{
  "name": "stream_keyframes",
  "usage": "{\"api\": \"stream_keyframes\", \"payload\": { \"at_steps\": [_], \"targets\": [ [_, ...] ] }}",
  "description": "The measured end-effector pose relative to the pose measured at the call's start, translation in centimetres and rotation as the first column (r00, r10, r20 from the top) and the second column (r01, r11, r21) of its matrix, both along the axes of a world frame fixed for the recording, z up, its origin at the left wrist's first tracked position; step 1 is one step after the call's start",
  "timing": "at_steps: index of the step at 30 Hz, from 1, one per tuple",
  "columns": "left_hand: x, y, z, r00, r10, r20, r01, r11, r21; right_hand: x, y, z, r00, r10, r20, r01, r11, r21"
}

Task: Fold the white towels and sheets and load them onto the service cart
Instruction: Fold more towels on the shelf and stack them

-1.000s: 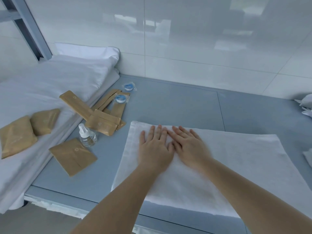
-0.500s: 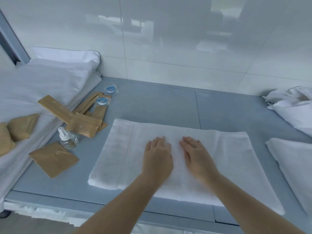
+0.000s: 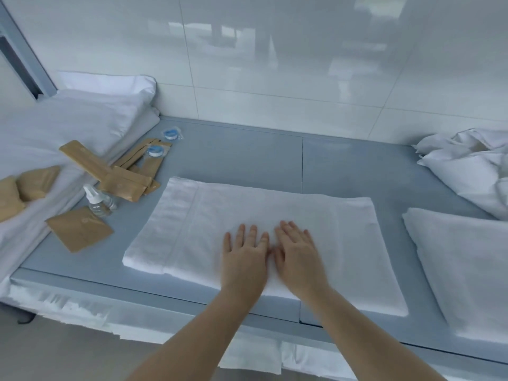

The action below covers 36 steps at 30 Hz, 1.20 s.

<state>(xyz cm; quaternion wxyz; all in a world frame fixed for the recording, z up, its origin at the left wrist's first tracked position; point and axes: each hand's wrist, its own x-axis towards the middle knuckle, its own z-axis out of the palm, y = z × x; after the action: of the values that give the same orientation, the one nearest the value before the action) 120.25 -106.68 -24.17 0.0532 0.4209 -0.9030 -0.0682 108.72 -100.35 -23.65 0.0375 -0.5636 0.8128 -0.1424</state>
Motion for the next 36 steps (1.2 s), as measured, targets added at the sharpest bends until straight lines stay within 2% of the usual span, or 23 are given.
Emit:
{"api": "stream_keyframes", "payload": {
  "at_steps": [3,8,11,15,18,23,26,29,31,34,36],
  "targets": [
    [0.1,0.5,-0.4,0.999,0.042,0.010,-0.042,0.999,0.020,0.2,1.9,-1.0,0.999,0.011,-0.053,-0.008,0.998,0.066],
    [-0.1,0.7,-0.4,0.993,0.056,0.103,-0.058,0.998,0.013,-4.3,5.3,-1.5,0.975,-0.162,-0.151,0.191,0.959,0.209],
    [-0.4,0.6,-0.6,0.990,0.077,0.121,-0.080,0.997,0.019,-6.5,7.6,-1.3,0.950,-0.261,-0.171,0.296,0.927,0.231],
    [-0.5,0.8,-0.7,0.987,0.086,0.138,-0.088,0.996,0.009,-7.3,8.7,-0.8,0.938,-0.316,-0.145,0.343,0.907,0.245],
    [-0.6,1.0,-0.7,0.987,0.086,0.136,-0.087,0.996,-0.003,-7.2,7.0,-0.7,0.924,-0.366,-0.114,0.383,0.894,0.234],
    [-0.6,0.8,-1.2,0.990,0.093,0.107,-0.091,0.996,-0.026,-10.7,1.8,-0.6,0.975,-0.188,-0.119,0.212,0.944,0.252],
    [-0.7,0.9,-1.1,0.991,0.091,0.098,-0.089,0.996,-0.020,-14.3,1.3,-0.2,0.944,-0.311,-0.110,0.329,0.894,0.304],
    [-0.7,1.0,-1.0,0.991,0.093,0.092,-0.092,0.996,-0.014,-13.4,0.5,1.0,0.890,-0.448,-0.081,0.451,0.842,0.297],
    [-0.7,1.0,-0.9,0.991,0.099,0.090,-0.098,0.995,-0.013,-8.8,-1.1,1.4,0.926,-0.377,0.003,0.372,0.916,0.153],
    [-0.8,0.8,-0.8,0.990,0.080,0.119,-0.082,0.997,0.007,-1.0,-2.3,1.2,0.953,-0.118,0.278,0.121,0.993,0.004],
    [-0.8,0.7,-0.8,0.988,0.055,0.143,-0.060,0.998,0.029,1.3,-2.2,0.6,0.962,-0.092,0.256,0.098,0.995,-0.010]
  ]
}}
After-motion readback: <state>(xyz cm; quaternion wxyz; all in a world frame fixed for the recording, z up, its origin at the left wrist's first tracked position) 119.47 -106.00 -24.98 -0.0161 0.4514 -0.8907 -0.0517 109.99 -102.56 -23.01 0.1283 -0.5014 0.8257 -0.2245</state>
